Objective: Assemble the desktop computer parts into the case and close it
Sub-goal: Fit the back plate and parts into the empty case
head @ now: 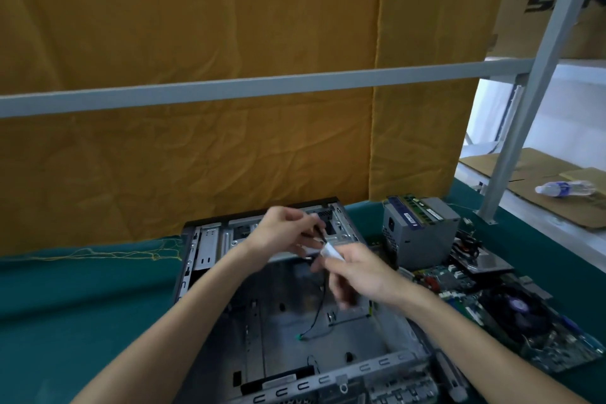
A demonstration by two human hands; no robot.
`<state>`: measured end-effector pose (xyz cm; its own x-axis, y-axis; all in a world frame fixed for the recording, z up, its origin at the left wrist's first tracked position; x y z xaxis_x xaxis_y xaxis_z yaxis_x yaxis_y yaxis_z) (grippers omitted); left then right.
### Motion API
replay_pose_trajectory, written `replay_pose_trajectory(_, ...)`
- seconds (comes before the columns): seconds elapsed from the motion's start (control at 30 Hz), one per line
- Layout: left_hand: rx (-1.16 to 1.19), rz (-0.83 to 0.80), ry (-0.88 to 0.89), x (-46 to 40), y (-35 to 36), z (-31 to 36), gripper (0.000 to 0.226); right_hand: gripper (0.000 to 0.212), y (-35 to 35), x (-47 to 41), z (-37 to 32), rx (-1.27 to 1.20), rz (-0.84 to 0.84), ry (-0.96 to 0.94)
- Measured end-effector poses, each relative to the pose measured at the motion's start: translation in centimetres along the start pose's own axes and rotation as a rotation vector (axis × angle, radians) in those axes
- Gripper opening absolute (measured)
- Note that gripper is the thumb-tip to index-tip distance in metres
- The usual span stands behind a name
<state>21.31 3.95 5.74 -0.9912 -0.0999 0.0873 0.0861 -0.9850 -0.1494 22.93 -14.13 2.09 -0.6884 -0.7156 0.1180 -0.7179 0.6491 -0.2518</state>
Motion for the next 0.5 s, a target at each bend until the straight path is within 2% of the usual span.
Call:
replay_pose_trajectory(0.1,-0.311,0.308,0.183,-0.8,-2.3,0.7,0.047,0.03,-1.5,-1.7,-2.4,-0.067,0.233,-0.083)
replay_pose_trajectory(0.2,-0.532,0.42,0.303,-0.8,-2.8,-0.8,0.045,0.033,-3.4,-4.7,-5.3,-0.132,0.328,-0.134)
replay_pose_trajectory(0.3,-0.533,0.587,0.334,-1.7,-4.0,-2.3,0.04,0.032,-4.2,-8.2,-6.6,-0.174,0.364,-0.129)
replay_pose_trajectory(0.4,-0.417,0.437,0.301,-3.5,-6.2,-2.5,0.018,0.024,-4.3,-11.7,-7.0,-0.198,0.392,-0.129)
replay_pose_trajectory(0.43,-0.435,0.42,0.291,-4.1,-7.1,-2.6,0.018,0.021,-4.1,-12.7,-6.8,-0.173,0.405,-0.118)
replay_pose_trajectory(0.5,-0.467,0.483,0.215,-5.3,-9.0,-3.0,0.031,0.038,-3.9,-13.9,-5.6,0.065,0.425,-0.066)
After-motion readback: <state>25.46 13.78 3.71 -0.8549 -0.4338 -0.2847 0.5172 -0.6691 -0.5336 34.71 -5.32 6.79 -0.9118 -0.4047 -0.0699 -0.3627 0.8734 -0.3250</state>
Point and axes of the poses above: each hand's wrist, its own x-axis away from the middle knuckle, its own y-axis out of the palm, z = x × y, the point moved 2 cm from there along -x, towards the middle knuckle, and after that the axes turned 4 degrees about x, right-handed, at the moved point
